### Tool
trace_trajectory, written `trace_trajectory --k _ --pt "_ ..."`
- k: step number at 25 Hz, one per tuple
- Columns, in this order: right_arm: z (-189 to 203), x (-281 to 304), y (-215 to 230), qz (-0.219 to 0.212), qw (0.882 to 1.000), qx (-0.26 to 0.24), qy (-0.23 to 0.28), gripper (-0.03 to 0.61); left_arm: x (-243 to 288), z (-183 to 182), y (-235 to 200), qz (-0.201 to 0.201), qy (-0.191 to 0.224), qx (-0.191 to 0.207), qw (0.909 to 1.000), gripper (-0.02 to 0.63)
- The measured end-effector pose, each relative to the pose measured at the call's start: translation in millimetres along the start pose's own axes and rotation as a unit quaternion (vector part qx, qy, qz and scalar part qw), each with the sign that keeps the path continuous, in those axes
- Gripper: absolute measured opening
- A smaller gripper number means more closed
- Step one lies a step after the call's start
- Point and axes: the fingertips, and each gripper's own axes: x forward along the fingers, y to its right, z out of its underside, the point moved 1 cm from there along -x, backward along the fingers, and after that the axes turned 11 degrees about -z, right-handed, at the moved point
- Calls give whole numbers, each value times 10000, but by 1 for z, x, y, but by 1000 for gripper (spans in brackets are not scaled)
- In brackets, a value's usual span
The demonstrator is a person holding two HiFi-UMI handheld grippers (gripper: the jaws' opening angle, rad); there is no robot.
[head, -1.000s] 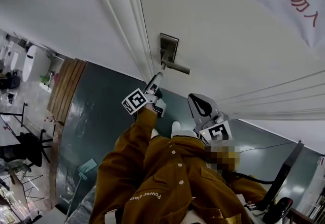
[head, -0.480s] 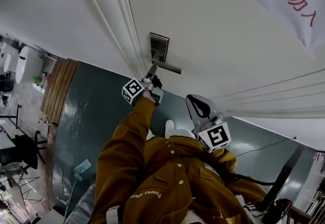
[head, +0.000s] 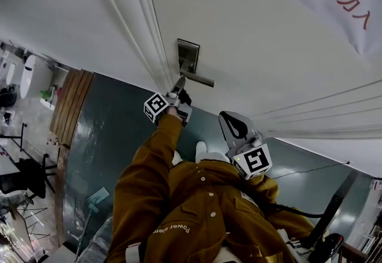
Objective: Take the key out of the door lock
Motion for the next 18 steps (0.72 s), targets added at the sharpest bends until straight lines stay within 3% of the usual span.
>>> trace_trajectory --k 7,11,13,15,16,18 --pt "-2 8 -10 -132 9999 2 54 6 -43 11 2 -90 -73 716 9974 20" --pt "-3 17 -19 -307 9995 -16 85 6 -82 19 14 -388 -46 1661 9853 20" --pt "-4 22 -23 -383 9992 -19 116 6 -107 19 24 -548 72 2371 9699 20" --pt "-4 27 -27 -484 9987 -7 142 6 -136 18 38 -696 255 3090 9482 20" --pt "-3 31 -30 -555 9983 1 148 6 -152 18 47 -778 356 3469 9340 20" --pt "-3 37 -34 -677 9976 -14 131 6 -180 20 65 -980 569 4269 8972 20"
